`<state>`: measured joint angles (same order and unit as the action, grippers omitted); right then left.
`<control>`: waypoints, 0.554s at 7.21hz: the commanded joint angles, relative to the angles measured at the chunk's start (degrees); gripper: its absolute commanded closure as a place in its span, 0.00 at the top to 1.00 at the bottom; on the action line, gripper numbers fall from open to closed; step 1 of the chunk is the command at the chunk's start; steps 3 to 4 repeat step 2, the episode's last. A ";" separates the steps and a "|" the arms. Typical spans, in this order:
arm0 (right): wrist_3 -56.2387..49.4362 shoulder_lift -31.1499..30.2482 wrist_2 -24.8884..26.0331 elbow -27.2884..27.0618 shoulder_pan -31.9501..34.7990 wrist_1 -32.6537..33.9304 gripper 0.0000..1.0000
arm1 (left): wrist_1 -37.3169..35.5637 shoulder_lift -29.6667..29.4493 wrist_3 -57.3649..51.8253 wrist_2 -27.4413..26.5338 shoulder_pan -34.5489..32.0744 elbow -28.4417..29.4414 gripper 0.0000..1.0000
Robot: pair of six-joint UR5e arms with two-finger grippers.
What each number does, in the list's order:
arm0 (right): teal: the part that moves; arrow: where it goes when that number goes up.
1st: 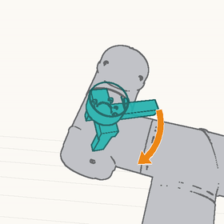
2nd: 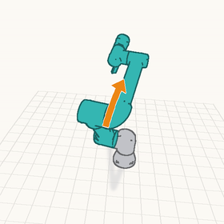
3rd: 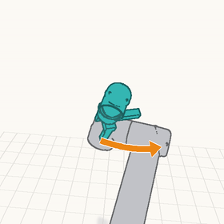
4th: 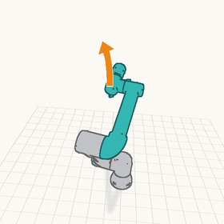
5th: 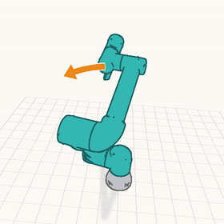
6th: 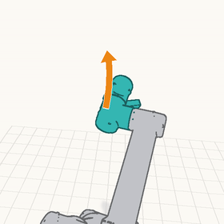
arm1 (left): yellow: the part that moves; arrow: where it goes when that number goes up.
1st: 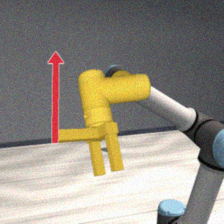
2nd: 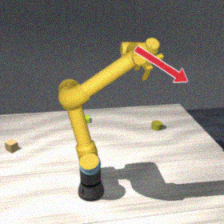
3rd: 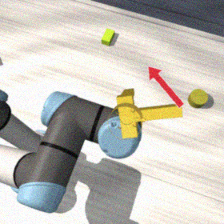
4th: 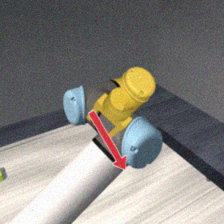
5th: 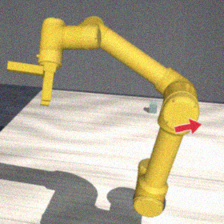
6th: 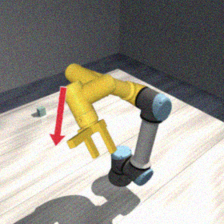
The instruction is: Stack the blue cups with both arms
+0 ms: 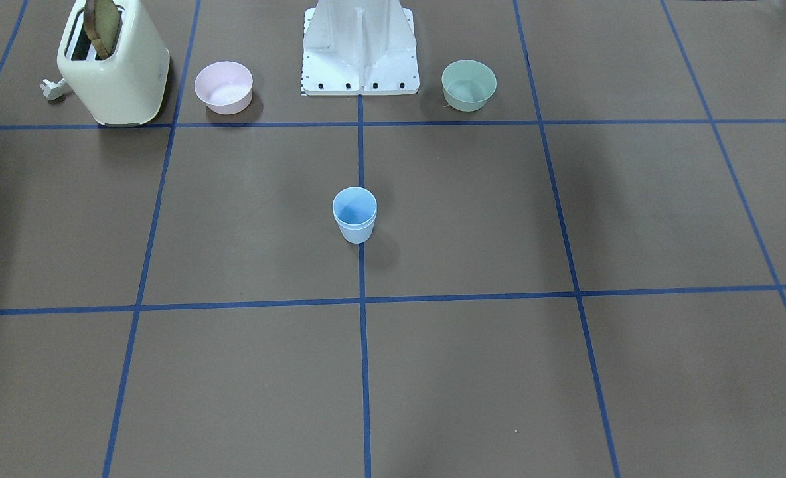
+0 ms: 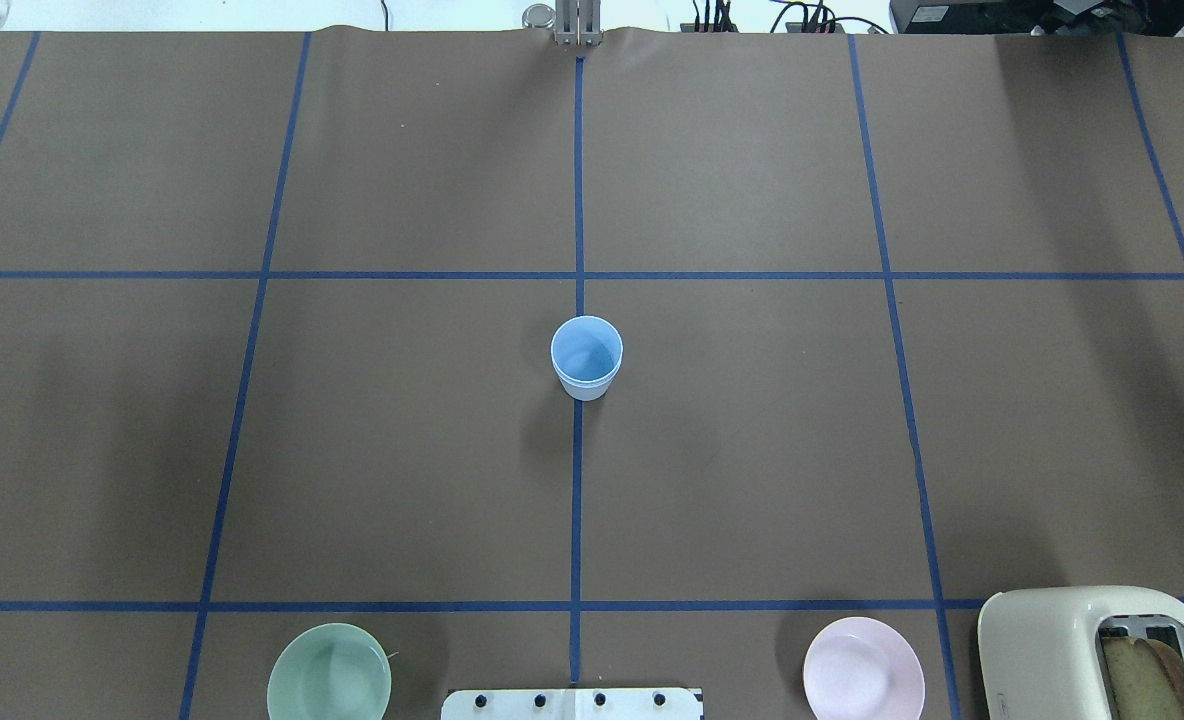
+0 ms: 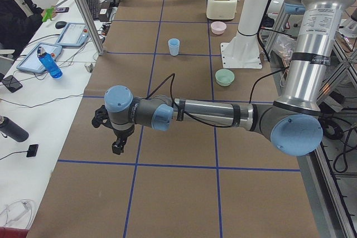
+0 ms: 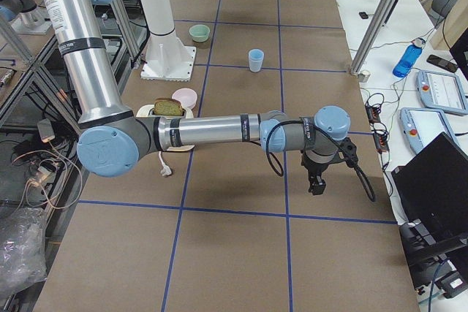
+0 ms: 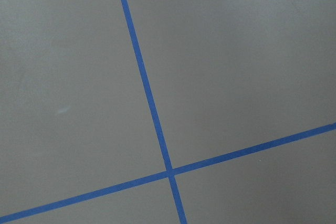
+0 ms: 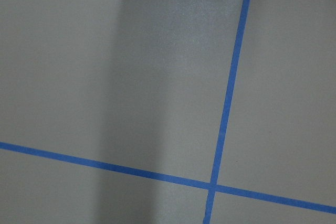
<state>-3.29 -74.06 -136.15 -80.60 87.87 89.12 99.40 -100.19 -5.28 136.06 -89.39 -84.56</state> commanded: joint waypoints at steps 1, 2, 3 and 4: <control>0.39 -0.03 0.19 -0.18 -0.07 0.00 1.00 | 0.00 -0.01 0.01 0.00 0.00 0.01 0.99; 0.39 -0.03 0.10 -0.26 -0.07 -0.08 1.00 | 0.00 -0.01 0.01 0.00 0.09 0.01 0.99; 0.39 -0.03 0.10 -0.26 -0.07 -0.08 1.00 | 0.00 -0.01 0.01 0.00 0.09 0.01 0.99; 0.39 -0.03 0.10 -0.26 -0.07 -0.08 1.00 | 0.00 -0.01 0.01 0.00 0.09 0.01 0.99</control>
